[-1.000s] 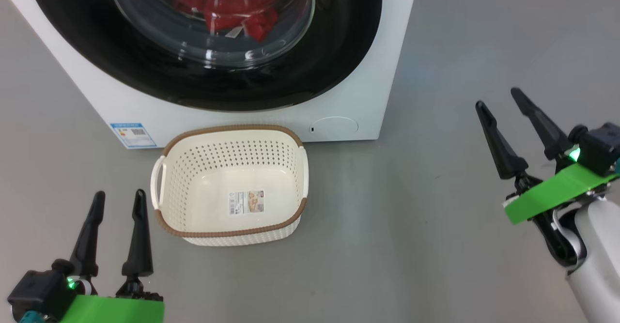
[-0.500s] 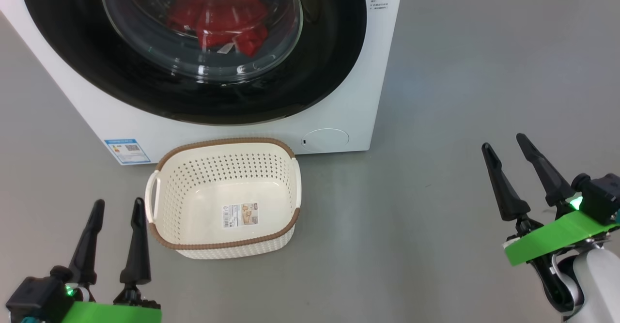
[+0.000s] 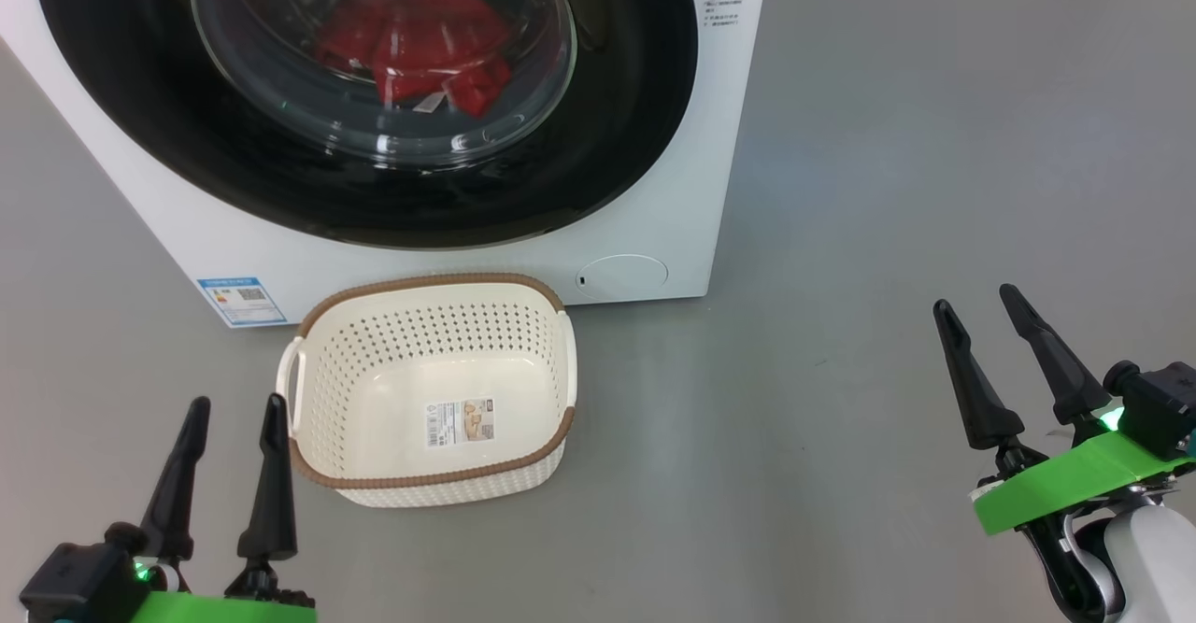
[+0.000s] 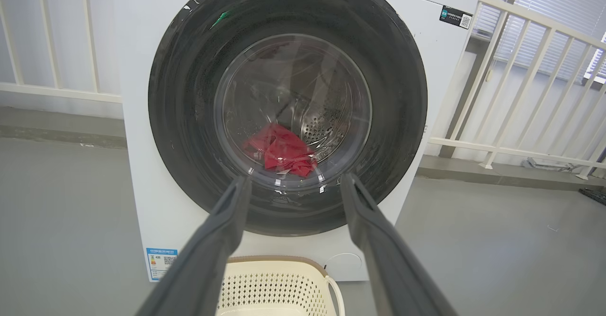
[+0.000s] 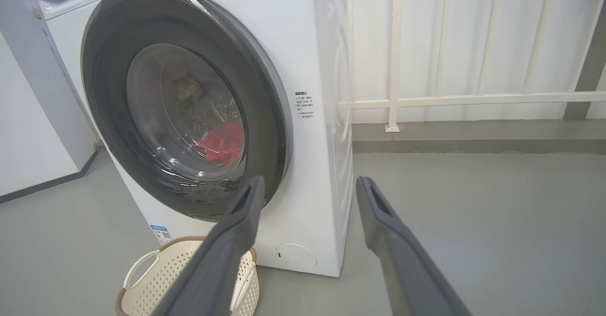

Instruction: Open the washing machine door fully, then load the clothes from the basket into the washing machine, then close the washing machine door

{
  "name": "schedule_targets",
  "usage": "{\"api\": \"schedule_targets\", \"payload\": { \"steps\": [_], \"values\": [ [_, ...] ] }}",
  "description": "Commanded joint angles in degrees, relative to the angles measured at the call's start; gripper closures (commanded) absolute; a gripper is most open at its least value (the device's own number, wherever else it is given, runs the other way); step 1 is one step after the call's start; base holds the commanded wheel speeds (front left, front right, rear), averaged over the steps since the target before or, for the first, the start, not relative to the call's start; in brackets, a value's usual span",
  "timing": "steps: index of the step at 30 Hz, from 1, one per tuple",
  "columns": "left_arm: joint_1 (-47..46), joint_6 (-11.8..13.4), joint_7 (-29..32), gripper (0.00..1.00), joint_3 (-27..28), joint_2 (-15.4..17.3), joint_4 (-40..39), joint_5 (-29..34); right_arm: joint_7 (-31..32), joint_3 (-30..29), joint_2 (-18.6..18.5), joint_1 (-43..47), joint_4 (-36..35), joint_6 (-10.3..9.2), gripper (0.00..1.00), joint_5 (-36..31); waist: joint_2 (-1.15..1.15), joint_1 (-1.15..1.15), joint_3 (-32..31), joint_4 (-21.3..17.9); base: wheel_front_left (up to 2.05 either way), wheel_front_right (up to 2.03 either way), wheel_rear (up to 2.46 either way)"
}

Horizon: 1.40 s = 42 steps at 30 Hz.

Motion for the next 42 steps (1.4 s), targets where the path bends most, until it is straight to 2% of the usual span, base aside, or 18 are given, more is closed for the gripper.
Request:
{"api": "schedule_targets", "payload": {
  "steps": [1, 37, 38, 42],
  "values": [
    [-0.7, 0.2, -0.1, 0.0, 1.7, 1.1, -1.3, -0.6, -0.3, 0.7, -0.6, 0.4, -1.5, -0.15, 0.0, -0.4, 0.0, 0.0, 0.1, 0.0, 0.0, 0.0, 0.0],
    [-1.0, 0.5, -0.4, 0.0, 1.1, 1.6, -1.1, -1.5, -0.3, 0.5, 0.2, 0.9, -1.8, -0.15, 0.0, -1.0, 0.0, 0.0, 0.3, 0.2, 0.0, 0.0, 0.0],
    [0.0, 0.1, 0.0, 1.0, -0.7, 0.3, 0.2, -1.5, 0.0, -0.4, 0.9, 0.1, -0.1, 0.0, 1.0, -0.5, 0.0, 0.0, 0.3, 0.2, 0.0, 0.0, 0.0],
    [0.6, 0.1, 0.4, 1.0, -1.2, -1.0, 2.7, -1.7, 0.1, 0.0, 2.4, 1.1, 2.3, 0.0, 1.0, -0.2, 0.0, 0.0, 0.3, 0.2, 0.0, 0.0, 0.0]
  ]
}}
